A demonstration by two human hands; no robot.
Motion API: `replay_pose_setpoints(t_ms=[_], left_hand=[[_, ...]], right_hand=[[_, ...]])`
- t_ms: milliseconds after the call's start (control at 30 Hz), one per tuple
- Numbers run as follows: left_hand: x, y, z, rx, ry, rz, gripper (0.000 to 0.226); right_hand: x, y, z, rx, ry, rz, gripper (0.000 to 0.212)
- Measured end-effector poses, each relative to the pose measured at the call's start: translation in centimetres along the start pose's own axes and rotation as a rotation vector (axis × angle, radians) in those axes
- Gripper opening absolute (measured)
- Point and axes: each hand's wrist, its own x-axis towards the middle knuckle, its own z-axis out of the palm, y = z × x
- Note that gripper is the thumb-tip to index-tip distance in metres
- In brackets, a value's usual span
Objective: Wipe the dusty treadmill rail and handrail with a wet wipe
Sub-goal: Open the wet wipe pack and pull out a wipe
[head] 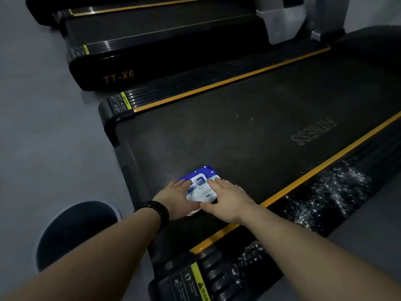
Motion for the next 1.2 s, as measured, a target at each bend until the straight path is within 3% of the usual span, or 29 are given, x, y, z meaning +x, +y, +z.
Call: replay_pose_setpoints(t_ms=[200, 433, 567, 800, 933, 1200], left_hand=[[3.0, -0.7, 2.3, 0.214, 0.364, 0.054, 0.072], [3.6, -0.5, 2.2, 0.288, 0.436, 0.132, 0.033], [3.7, -1.4, 1.7, 0.142, 0.565, 0.079, 0.034], [5.5, -2.6, -0.3, -0.042, 0.493, 0.048, 0.022], [5.3, -2.6, -0.7, -0.004, 0.47, 0.081, 0.03], [5.0, -2.4, 0.0, 0.047, 0.444, 0.077, 0.03]], right_hand=[[2.6, 1.5, 2.5, -0.112, 0.101, -0.023, 0.075], [2.6, 1.6, 3.6, -0.169, 0.272, -0.06, 0.042], [2.6, 1.6, 4.5, -0.177, 0.291, -0.067, 0.034], [3.5, -0.5, 3.5, -0.275, 0.408, -0.056, 0.022], [5.6, -1.9, 2.7, -0.222, 0.39, -0.088, 0.037], [6.3, -1.9, 3.4, -0.097, 0.618, -0.124, 0.011]])
